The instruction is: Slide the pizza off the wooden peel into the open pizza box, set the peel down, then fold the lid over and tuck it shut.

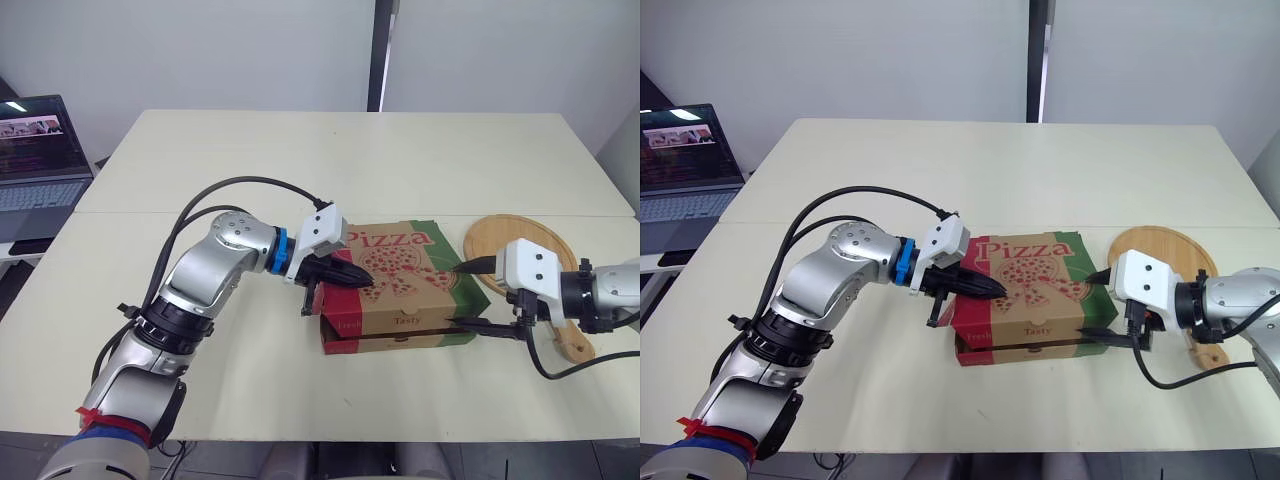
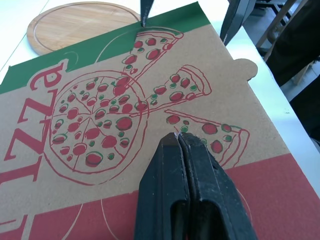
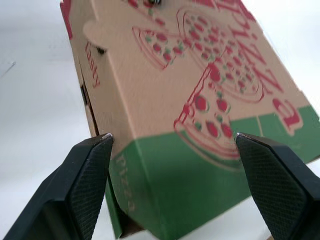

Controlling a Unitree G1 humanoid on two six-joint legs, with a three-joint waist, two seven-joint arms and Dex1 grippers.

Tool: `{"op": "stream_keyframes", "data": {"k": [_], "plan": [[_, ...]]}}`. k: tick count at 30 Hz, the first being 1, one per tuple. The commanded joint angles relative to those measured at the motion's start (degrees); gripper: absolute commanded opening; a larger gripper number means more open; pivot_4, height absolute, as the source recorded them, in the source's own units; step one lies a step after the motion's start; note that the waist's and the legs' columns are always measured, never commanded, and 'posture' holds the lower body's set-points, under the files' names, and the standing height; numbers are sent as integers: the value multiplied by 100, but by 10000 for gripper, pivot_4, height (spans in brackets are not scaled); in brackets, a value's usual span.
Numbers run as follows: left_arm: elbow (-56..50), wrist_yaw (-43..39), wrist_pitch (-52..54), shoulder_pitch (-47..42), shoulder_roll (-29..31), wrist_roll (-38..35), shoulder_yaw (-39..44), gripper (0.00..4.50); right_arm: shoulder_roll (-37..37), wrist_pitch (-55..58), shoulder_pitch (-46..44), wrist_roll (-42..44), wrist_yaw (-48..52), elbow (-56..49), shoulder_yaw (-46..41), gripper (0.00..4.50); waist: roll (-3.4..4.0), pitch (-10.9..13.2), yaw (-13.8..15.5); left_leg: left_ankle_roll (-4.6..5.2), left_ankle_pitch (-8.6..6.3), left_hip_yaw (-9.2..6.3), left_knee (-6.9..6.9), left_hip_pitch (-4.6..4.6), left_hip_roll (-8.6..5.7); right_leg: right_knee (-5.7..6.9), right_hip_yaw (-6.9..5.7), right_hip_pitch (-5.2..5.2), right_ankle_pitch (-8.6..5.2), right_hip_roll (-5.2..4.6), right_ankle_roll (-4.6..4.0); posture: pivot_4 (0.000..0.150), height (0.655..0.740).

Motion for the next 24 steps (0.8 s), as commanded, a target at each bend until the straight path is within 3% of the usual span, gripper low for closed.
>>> {"op": "stream_keyframes", "data": {"k": [1,16,24], "plan": [[-309,-124,-83,-86,-1,40,-115,0,53,-10,-80,-69,-80,-82,11,41715,0,0,-1,0,0,0,0,0,0,0,0,0,0,0,0,1500,7400],[-370,-217,-537,134,99,674,-543,0,483,-242,324,-671,-543,-232,270,41715,1,0,-1,0,0,1,0,2,0,2,1,0,0,1,0,1500,7400],[-335,-150,-606,209,86,785,-533,0,390,365,799,297,-244,-346,-1037,41715,1,-1,6,0,0,0,0,1,-1,2,1,2,0,1,0,1500,7400]]}}
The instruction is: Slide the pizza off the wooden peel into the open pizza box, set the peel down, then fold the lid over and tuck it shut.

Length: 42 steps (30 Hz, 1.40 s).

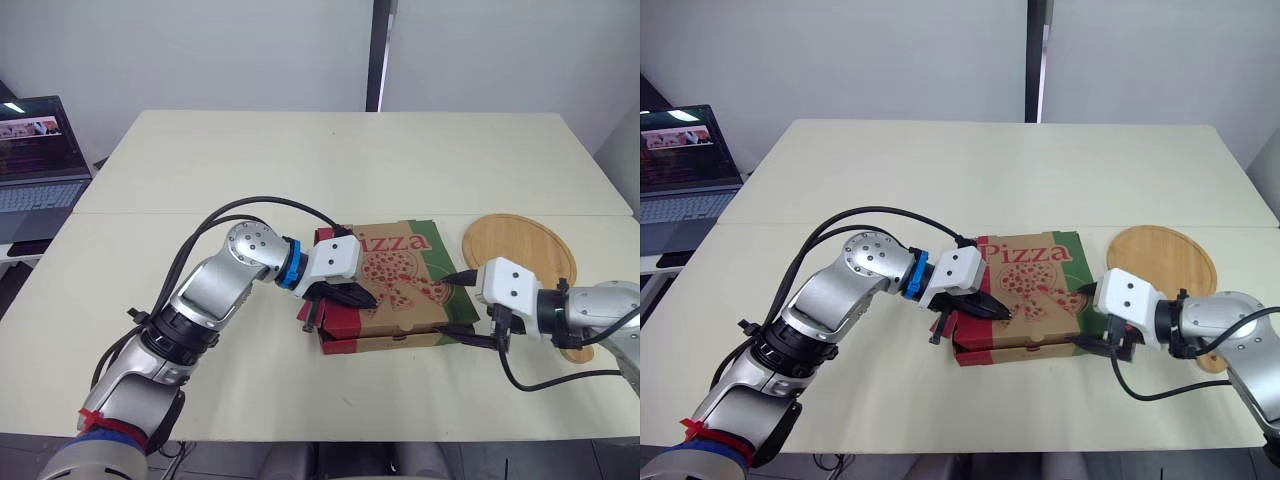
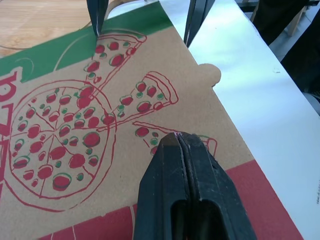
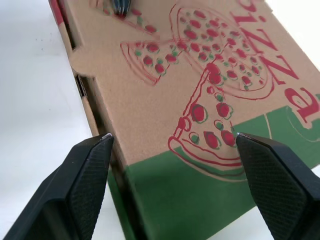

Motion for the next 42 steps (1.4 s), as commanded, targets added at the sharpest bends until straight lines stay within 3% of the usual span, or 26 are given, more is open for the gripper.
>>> {"op": "stream_keyframes", "data": {"k": [1,5,10,14,22,29,33,36,42], "plan": [[-74,31,-76,55,31,115,-40,0,-156,325,189,548,193,-163,-935,41715,0,0,2,0,0,0,0,1,0,1,0,1,0,0,0,1500,7400],[-29,32,-113,44,-7,137,-36,0,-221,609,137,719,60,8,-1309,41715,0,0,2,1,0,1,0,3,0,1,0,4,0,0,0,1500,7400],[22,30,-157,14,-82,158,-23,0,-7,554,-278,497,-343,80,-785,41715,1,-1,-5,1,0,3,0,6,1,2,0,5,0,0,0,1500,7400],[42,20,-164,-5,-103,140,27,0,185,515,-518,440,-408,-63,-202,29823,0,0,-5,1,0,1,0,4,0,0,0,4,0,0,0,1500,7400],[-109,69,-53,49,-99,-145,368,0,948,398,-1146,49,-602,-77,1257,845,1,-1,-16,0,0,-1,1,3,0,0,0,2,0,0,0,1500,7400],[-443,-5,644,116,612,-896,1327,0,1053,234,-1278,-157,-514,77,1547,341,1,-1,-30,0,0,-4,1,2,1,3,-2,-4,0,0,0,1500,7400],[-279,-451,486,409,1587,-765,1548,0,1046,164,-1268,-201,-467,114,1556,341,2,-1,-55,0,0,-4,-2,4,2,3,-2,-4,0,2,0,1500,7400],[-336,-635,244,772,2002,-612,1422,0,1035,118,-1279,-231,-402,147,1552,341,2,-1,-94,0,0,-5,-5,3,2,2,-2,-5,0,3,-1,1500,7400],[-689,-300,282,1079,1713,-587,1208,0,1020,80,-1316,-265,-297,209,1529,341,1,-1,-21,1,0,-5,0,-1,0,2,-3,-2,0,1,-1,1500,7400]]}}
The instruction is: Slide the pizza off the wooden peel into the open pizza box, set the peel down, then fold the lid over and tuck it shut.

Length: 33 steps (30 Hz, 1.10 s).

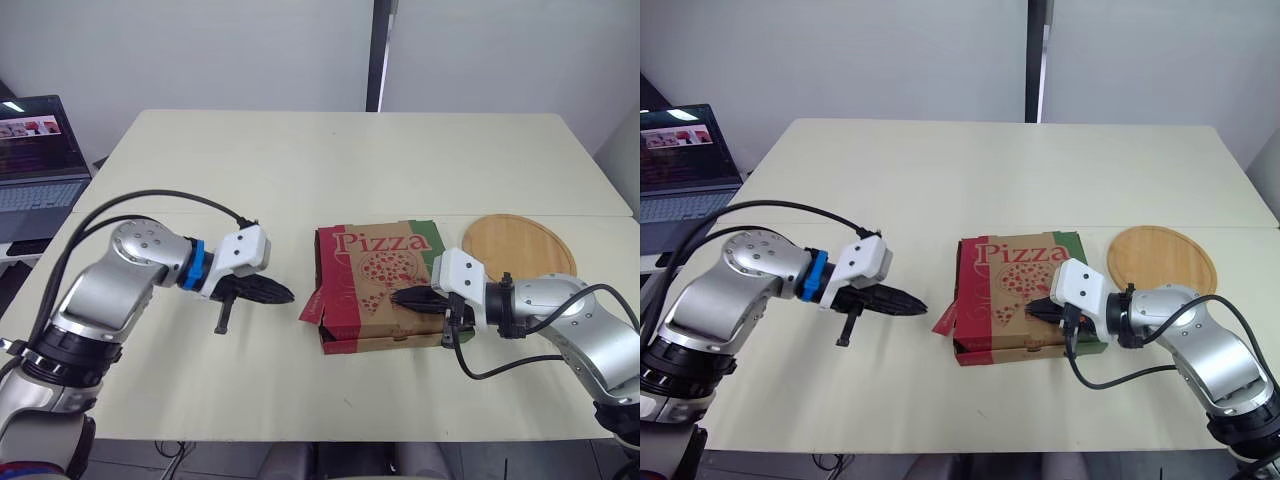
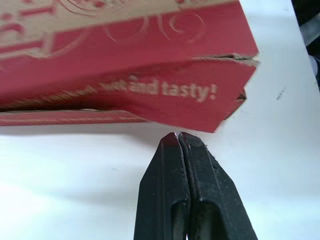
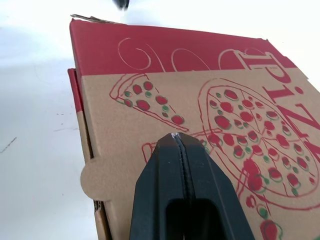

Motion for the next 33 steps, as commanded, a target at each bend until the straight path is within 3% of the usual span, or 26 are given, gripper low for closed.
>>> {"op": "stream_keyframes", "data": {"k": [1,10,17,25,33], "plan": [[-298,198,-23,6,-164,33,-96,0,-34,-88,-69,-15,71,-27,-61,341,0,0,0,0,0,1,0,0,0,0,1,0,0,0,0,1500,7400],[-95,498,-570,-7,-506,599,-500,0,-26,-74,-62,-10,100,-63,-26,341,0,0,-7,0,0,2,-1,1,2,1,2,-2,0,1,0,1500,7400],[-302,646,-371,-135,-807,445,-421,0,-38,-62,-63,2,138,-67,-14,341,0,0,1,0,0,2,-1,1,1,1,2,-2,0,1,0,1500,7400],[-401,439,-256,36,-377,376,-271,0,-37,-129,-59,-122,161,-3,89,341,0,0,-5,0,0,1,-1,1,2,1,1,-2,0,1,0,1500,7400],[-842,870,1020,-86,-603,-647,346,0,-121,-427,211,-715,91,161,363,341,0,0,12,0,0,1,0,1,-1,1,1,-1,0,0,0,1500,7400]]}}
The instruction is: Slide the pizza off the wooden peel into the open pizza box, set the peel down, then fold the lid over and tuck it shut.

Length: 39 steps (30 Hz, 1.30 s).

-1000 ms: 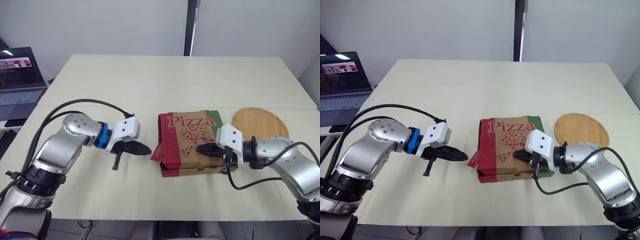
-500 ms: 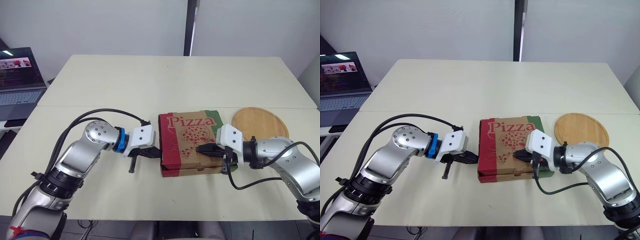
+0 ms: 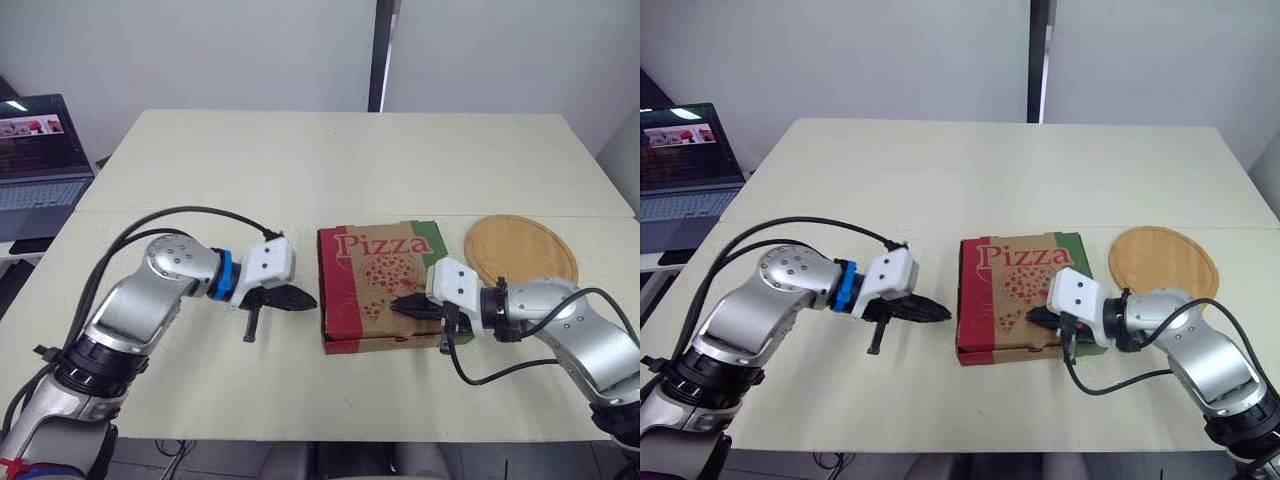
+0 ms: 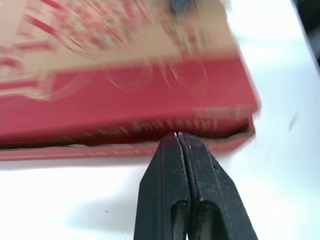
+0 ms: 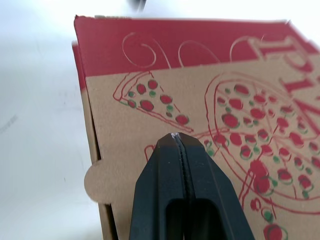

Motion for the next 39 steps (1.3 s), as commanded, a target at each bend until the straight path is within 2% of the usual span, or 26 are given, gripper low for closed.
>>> {"op": "stream_keyframes", "data": {"k": [1,5,12,15,19,21,23,26,30,35,39], "plan": [[-460,303,392,-33,-217,-348,91,0,-78,-126,83,-213,-14,-21,44,341,0,0,-3,0,0,0,0,1,0,0,0,1,0,0,0,1500,7400],[-231,575,-89,183,-329,359,-534,0,-36,-175,124,-274,-13,-20,36,341,2,-2,-9,-1,0,2,-1,7,2,2,3,3,0,1,0,1500,7400],[268,737,-635,247,-419,1046,-1112,0,-11,-326,230,-314,-58,-33,-101,341,1,-4,14,-1,0,2,-1,7,1,-2,3,6,0,0,-1,1500,7400],[114,869,-405,293,-597,658,-742,0,97,-312,226,-136,-235,-32,-549,341,2,-4,15,-1,0,2,-1,9,1,0,4,8,0,0,-1,1500,7400],[-63,1198,274,454,-579,-60,330,0,4,-138,281,116,-440,139,-1514,341,2,-3,8,0,0,1,0,7,1,2,3,4,0,0,0,1500,7400],[109,1532,345,535,-534,-60,772,0,-122,-243,412,-31,-551,389,-1831,341,1,-3,8,-1,0,0,-2,6,3,2,2,1,0,1,-1,1500,7400],[370,1941,146,678,-466,245,1022,0,-295,-459,629,-313,-670,703,-2006,341,2,-4,11,0,0,1,-2,7,3,1,2,2,0,1,-1,1500,7400],[484,2268,42,914,-474,477,1035,0,-416,-654,928,-561,-728,980,-2026,341,2,-4,10,-1,0,7,-4,9,1,0,6,2,0,0,-1,1500,7400],[436,2436,21,1129,-758,599,658,0,-420,-828,1346,-736,-595,1082,-1777,341,2,-4,23,-1,0,6,-3,7,1,0,7,2,0,-2,-1,1500,7400],[471,2754,151,1071,-1254,566,498,0,-247,-660,1638,-363,-336,792,-1679,341,2,-4,15,-1,0,6,-2,7,2,2,7,3,1,-2,-1,1500,7400],[456,2768,169,1095,-1308,568,439,0,-184,-390,1769,-48,-192,376,-1600,341,2,-4,-2,-1,0,6,-3,8,3,2,8,1,1,-2,-1,1500,7400]]}}
